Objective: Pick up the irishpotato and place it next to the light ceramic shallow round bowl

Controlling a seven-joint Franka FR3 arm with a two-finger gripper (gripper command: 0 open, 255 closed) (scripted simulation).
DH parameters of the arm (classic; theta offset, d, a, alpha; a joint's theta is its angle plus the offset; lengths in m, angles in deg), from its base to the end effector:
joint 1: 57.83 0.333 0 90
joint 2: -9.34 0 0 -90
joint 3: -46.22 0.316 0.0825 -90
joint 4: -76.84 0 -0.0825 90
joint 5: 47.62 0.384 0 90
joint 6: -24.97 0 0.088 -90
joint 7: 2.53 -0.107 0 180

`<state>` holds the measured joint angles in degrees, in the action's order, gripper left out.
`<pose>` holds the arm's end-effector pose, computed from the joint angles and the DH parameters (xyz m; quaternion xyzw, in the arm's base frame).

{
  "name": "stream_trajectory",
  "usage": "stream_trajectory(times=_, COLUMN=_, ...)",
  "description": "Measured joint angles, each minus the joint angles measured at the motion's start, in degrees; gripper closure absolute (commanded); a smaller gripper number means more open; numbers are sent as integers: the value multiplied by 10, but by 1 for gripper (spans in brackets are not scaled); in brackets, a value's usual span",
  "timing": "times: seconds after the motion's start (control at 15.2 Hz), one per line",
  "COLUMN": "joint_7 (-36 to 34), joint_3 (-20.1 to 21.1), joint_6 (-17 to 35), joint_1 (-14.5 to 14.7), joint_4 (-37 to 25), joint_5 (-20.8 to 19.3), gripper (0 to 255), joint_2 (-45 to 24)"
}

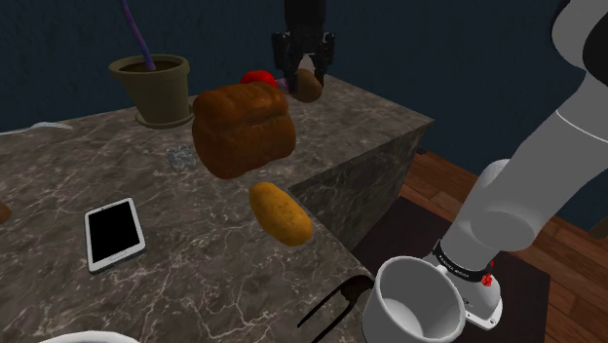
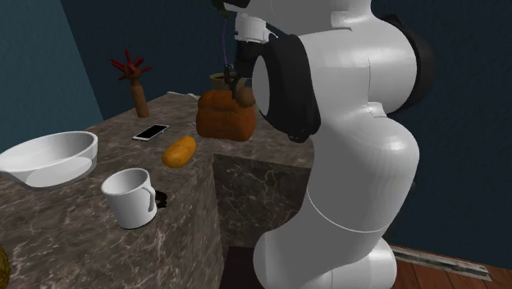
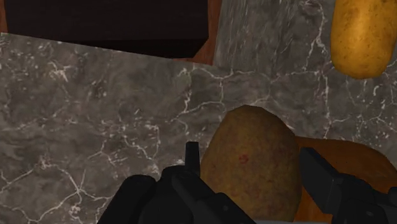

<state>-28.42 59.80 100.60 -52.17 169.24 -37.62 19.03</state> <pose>0.4366 0.1880 0.6705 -0.9948 0.0445 0.0845 0.0365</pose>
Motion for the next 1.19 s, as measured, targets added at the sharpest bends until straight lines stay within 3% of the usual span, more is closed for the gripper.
stream_trajectory(times=0.46, joint_7=-97, joint_3=58, joint_6=21, joint_1=40, joint_4=34, joint_5=31, gripper=255, joint_2=31)
stream_trajectory(times=1.19, joint_7=-256, joint_3=160, joint_6=48, joint_1=97, joint_4=11, joint_5=56, gripper=255, joint_2=15)
